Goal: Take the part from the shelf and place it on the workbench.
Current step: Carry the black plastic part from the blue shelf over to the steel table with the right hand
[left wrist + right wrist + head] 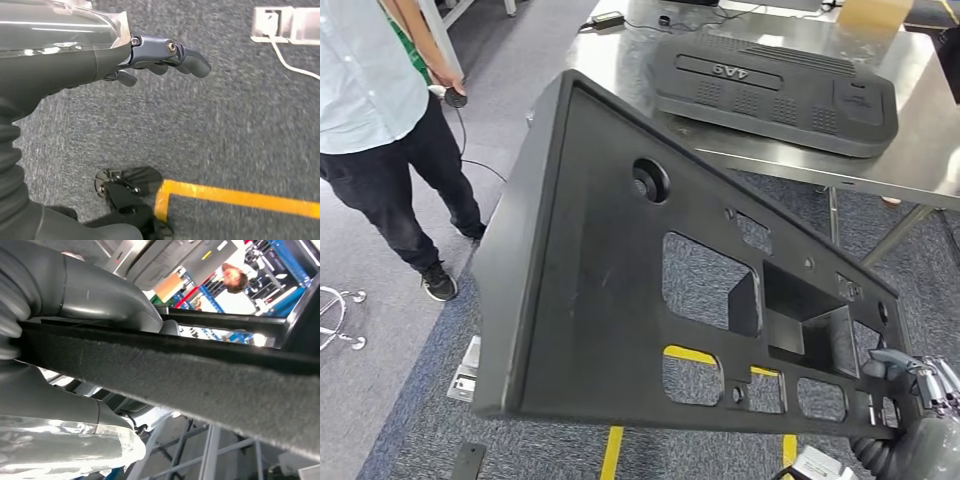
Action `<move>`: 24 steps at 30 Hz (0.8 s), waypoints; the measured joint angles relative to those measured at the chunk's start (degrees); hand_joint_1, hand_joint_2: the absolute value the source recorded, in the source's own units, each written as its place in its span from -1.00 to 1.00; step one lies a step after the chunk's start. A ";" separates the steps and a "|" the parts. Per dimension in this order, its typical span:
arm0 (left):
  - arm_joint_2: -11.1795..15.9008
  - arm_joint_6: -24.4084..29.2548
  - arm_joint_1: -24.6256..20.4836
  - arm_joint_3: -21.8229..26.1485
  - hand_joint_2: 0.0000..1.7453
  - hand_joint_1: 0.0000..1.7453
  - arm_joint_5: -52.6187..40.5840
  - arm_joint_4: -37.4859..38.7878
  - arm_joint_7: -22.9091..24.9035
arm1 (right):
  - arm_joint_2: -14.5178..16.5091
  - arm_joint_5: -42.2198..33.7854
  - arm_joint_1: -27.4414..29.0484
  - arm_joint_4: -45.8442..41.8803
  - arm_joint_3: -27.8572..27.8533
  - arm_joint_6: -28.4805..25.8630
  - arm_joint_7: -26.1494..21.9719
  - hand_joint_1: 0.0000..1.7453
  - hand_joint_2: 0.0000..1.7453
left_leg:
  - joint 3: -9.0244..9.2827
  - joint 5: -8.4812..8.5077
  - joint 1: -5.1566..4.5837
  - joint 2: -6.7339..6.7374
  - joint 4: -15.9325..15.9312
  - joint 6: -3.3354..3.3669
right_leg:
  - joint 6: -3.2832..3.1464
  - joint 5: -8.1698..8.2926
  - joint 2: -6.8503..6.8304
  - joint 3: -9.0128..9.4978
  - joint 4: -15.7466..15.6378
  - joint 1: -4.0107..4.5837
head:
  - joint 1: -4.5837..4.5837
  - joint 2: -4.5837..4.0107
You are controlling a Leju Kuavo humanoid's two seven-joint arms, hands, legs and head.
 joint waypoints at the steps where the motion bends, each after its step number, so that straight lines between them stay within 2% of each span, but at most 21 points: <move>1: 0.00 -0.22 -0.06 0.00 1.00 -1.00 -0.01 0.00 -0.09 | 0.01 -0.03 -0.03 -0.02 0.02 -0.01 -0.01 1.00 1.00 | -0.71 -1.20 0.04 -0.53 1.79 -0.15 | -0.37 0.14 0.31 0.17 -0.30 -0.15 | -0.04 0.01; 4: 0.02 -0.49 0.15 0.00 1.00 -1.00 -0.01 0.00 -0.15 | 0.04 -0.12 -0.07 0.00 0.04 -0.01 -0.02 1.00 1.00 | -5.92 -6.14 0.05 -1.92 12.55 -0.33 | -0.97 0.14 1.42 0.39 -0.48 -0.23 | -0.13 0.00; 5: 0.03 -0.49 0.26 0.00 1.00 -1.00 -0.02 0.00 -0.15 | 0.04 -0.13 -0.06 0.02 0.03 -0.01 -0.02 1.00 1.00 | -7.29 -6.61 0.05 -2.01 15.02 -0.37 | -1.01 0.08 1.91 0.45 -0.44 -0.20 | -0.12 0.00; 6: 0.03 -0.49 0.32 0.00 1.00 -1.00 -0.02 0.00 -0.15 | 0.04 -0.13 -0.05 0.03 0.03 -0.01 -0.02 1.00 1.00 | -7.71 -5.88 0.06 -2.07 15.35 -0.37 | -1.00 0.01 2.43 0.57 -0.39 -0.18 | -0.12 0.00; 7: 0.03 -0.48 0.33 0.00 1.00 -1.00 -0.04 0.00 -0.15 | 0.04 -0.13 -0.04 0.04 0.03 -0.01 -0.02 1.00 1.00 | -7.07 -4.07 0.09 -2.16 13.41 -0.32 | -0.92 -0.12 2.96 0.74 -0.31 -0.19 | -0.12 -0.01; 9: 0.08 -0.48 0.28 0.00 1.00 -1.00 -0.07 0.00 -0.15 | 0.04 -0.13 -0.04 0.05 0.03 -0.01 -0.03 1.00 1.00 | -4.09 0.22 0.19 -3.10 6.07 -0.13 | -0.56 -0.56 3.94 1.05 0.06 -0.14 | -0.12 -0.01; 10: 0.11 -0.48 0.25 0.00 1.00 -1.00 -0.08 0.00 -0.16 | 0.04 -0.15 -0.05 0.05 0.03 -0.01 -0.03 1.00 1.00 | -2.82 1.39 0.24 -3.69 3.06 0.01 | -0.28 -0.78 4.38 1.01 0.37 -0.08 | -0.10 -0.01; 12: 0.14 -0.50 0.25 0.00 1.00 -1.00 -0.09 0.00 -0.17 | 0.04 -0.20 -0.02 0.05 0.04 0.00 -0.03 1.00 1.00 | -1.93 1.54 0.13 -4.43 0.87 0.34 | 0.32 -0.94 4.98 0.70 0.74 -0.07 | -0.08 0.00; 14: 0.13 -0.53 0.19 0.00 1.00 -1.00 -0.11 0.00 -0.18 | 0.03 -0.24 0.08 0.04 -0.01 0.01 -0.03 1.00 1.00 | -1.87 1.63 0.08 -4.07 0.57 0.91 | 0.87 -1.00 5.22 0.54 0.76 -0.26 | -0.09 0.01; 16: 0.10 -0.56 0.07 0.00 1.00 -1.00 -0.13 0.00 -0.22 | 0.02 -0.24 0.06 -0.01 -0.05 0.00 -0.03 1.00 1.00 | -1.68 1.79 0.28 -3.52 0.25 1.60 | 1.49 -2.41 4.02 -0.17 2.65 -0.29 | 0.09 0.00; 18: 0.09 -0.60 0.11 0.00 1.00 -1.00 -0.16 0.00 -0.27 | 0.01 -0.26 -0.02 -0.03 -0.06 -0.01 -0.03 1.00 1.00 | -1.54 1.77 0.35 -2.83 0.08 2.03 | 2.13 -5.67 2.34 -2.98 8.72 -0.42 | 0.27 0.00; 19: 0.10 -0.64 0.18 0.01 1.00 -1.00 -0.16 0.00 -0.29 | 0.00 -0.27 -0.03 -0.01 -0.07 -0.01 -0.03 1.00 1.00 | -1.52 1.72 0.32 -2.42 0.09 2.13 | 2.36 -7.26 1.95 -4.92 12.59 -0.55 | 0.27 0.00; 20: 0.10 -0.76 0.23 0.01 1.00 -1.00 -0.15 0.00 -0.34 | 0.00 -0.27 0.00 0.02 -0.10 -0.01 -0.03 1.00 1.00 | -1.50 1.65 0.29 -2.02 0.10 2.17 | 2.51 -8.07 1.75 -6.46 15.50 -0.64 | 0.26 0.01; 21: 0.11 -0.94 0.24 0.02 1.00 -1.00 -0.10 0.00 -0.40 | 0.00 -0.26 0.04 0.04 -0.13 0.00 -0.04 1.00 1.00 | -1.42 1.57 0.27 -1.66 0.10 2.18 | 2.56 -7.78 1.62 -7.09 16.53 -0.70 | 0.26 0.01; 22: 0.11 -1.21 0.21 0.02 1.00 -1.00 -0.06 0.00 -0.52 | 0.00 -0.26 0.06 0.05 -0.16 0.01 -0.11 1.00 1.00 | -1.29 1.47 0.25 -1.36 0.10 2.13 | 2.52 -6.40 1.49 -6.60 15.26 -0.72 | 0.27 0.01; 24: 0.11 -1.70 0.14 0.02 1.00 -1.00 0.01 0.00 -0.82 | 0.00 -0.26 0.05 0.07 -0.19 0.01 -0.39 1.00 1.00 | -0.83 1.19 0.21 -0.91 0.06 1.93 | 2.04 -2.24 0.58 -3.03 7.71 -0.57 | 0.27 0.00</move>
